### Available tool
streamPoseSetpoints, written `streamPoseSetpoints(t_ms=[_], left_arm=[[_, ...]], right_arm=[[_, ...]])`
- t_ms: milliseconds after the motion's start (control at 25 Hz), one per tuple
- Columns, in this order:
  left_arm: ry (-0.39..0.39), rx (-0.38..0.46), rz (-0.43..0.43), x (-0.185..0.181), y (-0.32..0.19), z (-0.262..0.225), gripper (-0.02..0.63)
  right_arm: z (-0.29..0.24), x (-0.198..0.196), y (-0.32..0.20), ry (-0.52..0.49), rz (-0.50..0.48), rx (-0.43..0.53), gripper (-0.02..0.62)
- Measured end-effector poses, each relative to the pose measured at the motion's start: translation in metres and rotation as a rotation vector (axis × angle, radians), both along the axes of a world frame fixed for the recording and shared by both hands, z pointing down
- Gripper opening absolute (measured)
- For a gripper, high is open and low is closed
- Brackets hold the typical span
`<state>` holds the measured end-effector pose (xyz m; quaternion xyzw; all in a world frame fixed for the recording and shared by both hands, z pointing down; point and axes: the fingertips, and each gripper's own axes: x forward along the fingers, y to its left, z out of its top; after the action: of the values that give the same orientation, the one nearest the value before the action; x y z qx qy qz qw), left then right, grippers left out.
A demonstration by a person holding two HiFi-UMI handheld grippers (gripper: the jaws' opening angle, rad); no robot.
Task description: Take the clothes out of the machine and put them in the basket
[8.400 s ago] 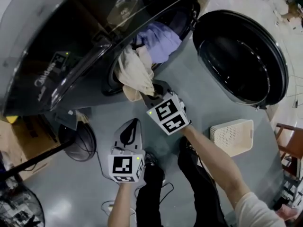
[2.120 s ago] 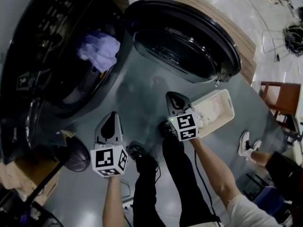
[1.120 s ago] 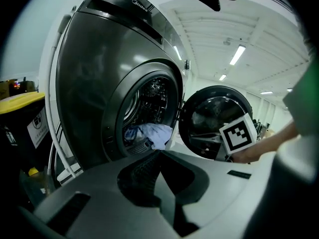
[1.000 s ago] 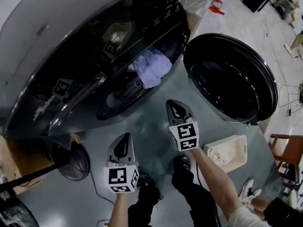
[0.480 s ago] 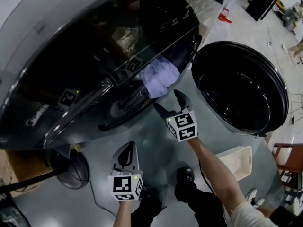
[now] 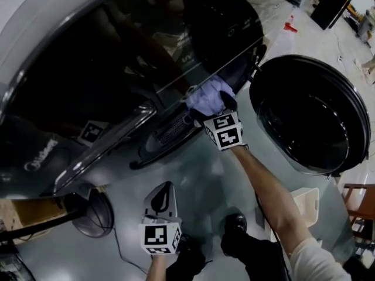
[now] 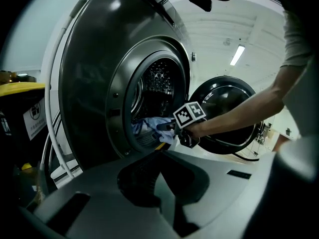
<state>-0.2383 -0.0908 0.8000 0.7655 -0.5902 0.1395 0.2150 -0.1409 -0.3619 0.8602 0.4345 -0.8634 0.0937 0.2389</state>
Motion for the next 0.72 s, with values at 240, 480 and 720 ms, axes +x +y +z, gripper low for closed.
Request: streamPoseSetpoints(t_ms=[240, 480, 720], left_arm=[[0.008, -0.007, -0.011, -0.006, -0.001, 0.005, 0.020], [0.030, 0.009, -0.004, 0.000, -0.003, 0.004, 0.018], [0.031, 0.008, -0.007, -0.001, 0.000, 0.000, 0.018]], right_arm=[[0.016, 0.001, -0.008, -0.020, 0.015, -0.033, 0.481], [0.022, -0.008, 0.012, -0.067, -0.036, -0.112, 0.308], [0.022, -0.021, 0.031, -0.045, -0.071, -0.142, 0.119]])
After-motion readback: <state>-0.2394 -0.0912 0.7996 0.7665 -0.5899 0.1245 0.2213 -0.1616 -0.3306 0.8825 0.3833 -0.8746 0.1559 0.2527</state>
